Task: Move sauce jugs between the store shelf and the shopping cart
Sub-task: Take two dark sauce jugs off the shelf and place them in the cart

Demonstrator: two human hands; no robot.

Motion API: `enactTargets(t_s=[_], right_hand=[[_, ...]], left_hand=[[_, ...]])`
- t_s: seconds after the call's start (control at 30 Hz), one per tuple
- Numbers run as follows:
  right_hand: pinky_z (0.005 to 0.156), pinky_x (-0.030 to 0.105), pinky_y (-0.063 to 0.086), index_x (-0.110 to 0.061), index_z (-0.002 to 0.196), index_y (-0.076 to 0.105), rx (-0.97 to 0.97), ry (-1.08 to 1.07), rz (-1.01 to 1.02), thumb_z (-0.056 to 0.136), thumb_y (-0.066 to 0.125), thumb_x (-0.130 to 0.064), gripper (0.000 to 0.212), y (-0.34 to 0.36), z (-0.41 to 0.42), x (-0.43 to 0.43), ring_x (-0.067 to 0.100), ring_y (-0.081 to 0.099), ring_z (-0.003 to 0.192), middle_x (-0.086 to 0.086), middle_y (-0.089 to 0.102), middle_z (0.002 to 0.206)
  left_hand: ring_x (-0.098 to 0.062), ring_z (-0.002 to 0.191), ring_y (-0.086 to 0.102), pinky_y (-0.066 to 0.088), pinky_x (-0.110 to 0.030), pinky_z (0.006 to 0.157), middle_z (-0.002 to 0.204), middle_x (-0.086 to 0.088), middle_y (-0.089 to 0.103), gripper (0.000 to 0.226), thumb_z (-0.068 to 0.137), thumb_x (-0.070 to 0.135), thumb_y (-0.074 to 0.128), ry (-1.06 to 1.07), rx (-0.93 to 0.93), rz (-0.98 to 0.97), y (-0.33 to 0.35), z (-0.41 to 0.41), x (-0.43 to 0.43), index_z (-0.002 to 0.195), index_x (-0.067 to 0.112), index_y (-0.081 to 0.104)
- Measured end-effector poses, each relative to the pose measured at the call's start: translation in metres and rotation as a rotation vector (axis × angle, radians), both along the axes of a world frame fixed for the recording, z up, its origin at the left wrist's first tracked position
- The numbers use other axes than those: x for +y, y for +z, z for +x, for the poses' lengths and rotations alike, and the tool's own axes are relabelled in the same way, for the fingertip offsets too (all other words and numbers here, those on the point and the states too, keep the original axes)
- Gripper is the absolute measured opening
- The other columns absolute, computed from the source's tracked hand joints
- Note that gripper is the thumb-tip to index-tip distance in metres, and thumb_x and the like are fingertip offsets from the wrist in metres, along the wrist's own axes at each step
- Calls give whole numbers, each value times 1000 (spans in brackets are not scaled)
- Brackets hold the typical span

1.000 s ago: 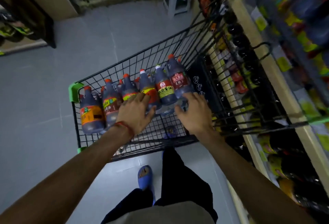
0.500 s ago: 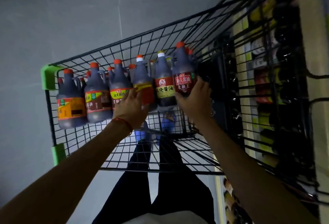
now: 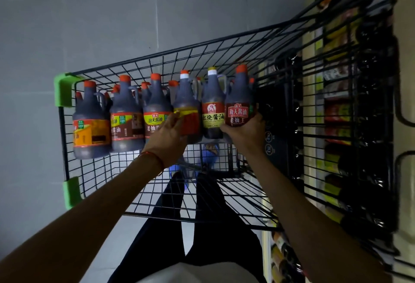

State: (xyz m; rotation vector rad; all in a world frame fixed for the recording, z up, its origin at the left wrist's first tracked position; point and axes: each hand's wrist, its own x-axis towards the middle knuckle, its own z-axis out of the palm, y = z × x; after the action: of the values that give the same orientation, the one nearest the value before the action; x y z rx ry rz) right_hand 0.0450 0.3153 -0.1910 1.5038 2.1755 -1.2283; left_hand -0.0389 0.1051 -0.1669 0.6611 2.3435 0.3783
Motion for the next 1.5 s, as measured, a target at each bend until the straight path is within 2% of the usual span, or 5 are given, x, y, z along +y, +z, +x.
enactTargets(t_s=[0.5,0.73,0.87,1.07,1.5], right_hand=[[84,45,62,-19,135,45,107,-56,-45,38,85,-57,112,21,-14,-128,26,67,103,6,61,122],[92,49,61,-19,144,40,107,-85,-88,35,83,-61,125,24,-24,-194,26,65,112,5,57,132],[96,47,60,-23,148,34,146,-75,-101,38,89,-58,128,23,-28,-209,22,64,117,4,53,138],[88,46,63,-28,146,39,160,-61,-91,36,94,-58,127,14,-29,-204,20,68,111,4,58,136],[96,49,59,-16,148,32,132,144,-11,50,92,-58,123,29,-31,-203,26,55,122,8,43,140]], left_hand=[[-34,122,53,38,-54,107,134,-9,55,40,94,28,63,-29,224,-47,16,-32,-121,132,16,57],[-46,149,17,25,-65,118,165,-17,17,78,90,30,62,258,137,-131,7,-56,-182,157,15,24],[-43,151,15,34,-62,115,167,-20,5,95,93,31,67,380,39,-133,-2,-60,-199,161,10,3],[-43,129,35,51,-53,90,144,-25,31,113,74,40,86,397,106,-230,-4,-80,-192,155,3,16],[-46,144,27,38,-55,114,154,-28,27,74,82,10,71,582,31,-68,-11,-76,-171,144,2,30]])
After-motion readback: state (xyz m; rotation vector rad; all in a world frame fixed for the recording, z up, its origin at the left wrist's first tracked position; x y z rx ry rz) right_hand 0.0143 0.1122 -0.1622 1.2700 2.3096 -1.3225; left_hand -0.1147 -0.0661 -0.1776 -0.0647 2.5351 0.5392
